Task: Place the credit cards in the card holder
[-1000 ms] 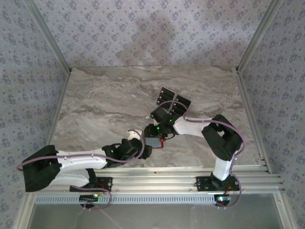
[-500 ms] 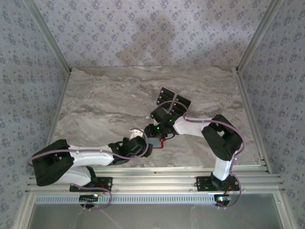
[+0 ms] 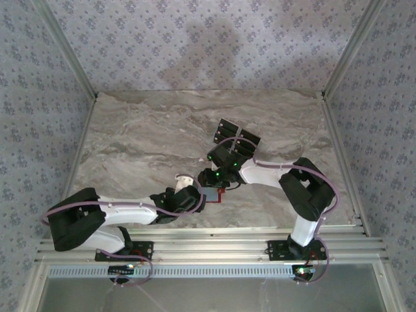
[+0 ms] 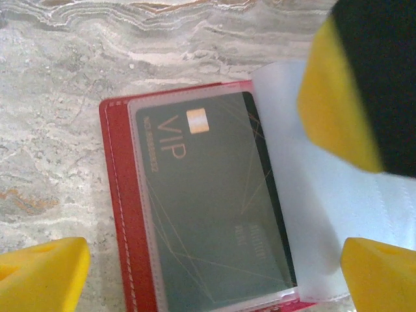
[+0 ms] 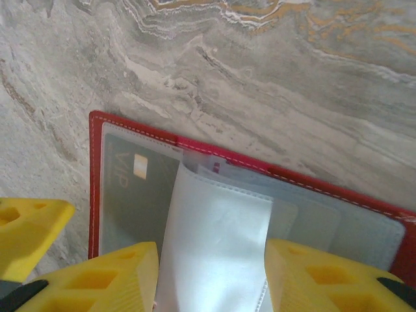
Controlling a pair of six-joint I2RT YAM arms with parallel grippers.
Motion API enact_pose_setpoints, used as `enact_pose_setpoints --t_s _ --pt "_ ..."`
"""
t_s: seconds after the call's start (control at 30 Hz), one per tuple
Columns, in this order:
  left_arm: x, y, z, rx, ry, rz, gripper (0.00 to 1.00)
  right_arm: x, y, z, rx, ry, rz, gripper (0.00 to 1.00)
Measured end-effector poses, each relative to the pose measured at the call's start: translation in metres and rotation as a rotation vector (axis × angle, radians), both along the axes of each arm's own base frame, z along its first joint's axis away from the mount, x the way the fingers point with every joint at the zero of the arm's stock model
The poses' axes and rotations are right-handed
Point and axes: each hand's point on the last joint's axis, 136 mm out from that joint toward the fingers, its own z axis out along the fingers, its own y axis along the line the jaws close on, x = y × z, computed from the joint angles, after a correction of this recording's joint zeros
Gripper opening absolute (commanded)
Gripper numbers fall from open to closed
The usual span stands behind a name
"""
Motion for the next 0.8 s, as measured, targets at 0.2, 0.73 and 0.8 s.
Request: enact_pose_setpoints --t_s 0.2,0.73,0.8 --pt "-0.001 0.001 -0.006 0.013 0.011 0.006 0.99 0.0 -0.004 0.01 0.02 -0.008 -0.021 0.49" --pt "-0.001 0.001 -0.006 0.006 0.014 0.014 0.99 -0.012 -0.014 -0.008 0.001 0.038 -0.048 0.49" --pt "0.0 0.002 -0.006 0.007 0.012 0.015 0.99 -0.011 -0.013 -0.008 0.007 0.033 -0.049 0.5"
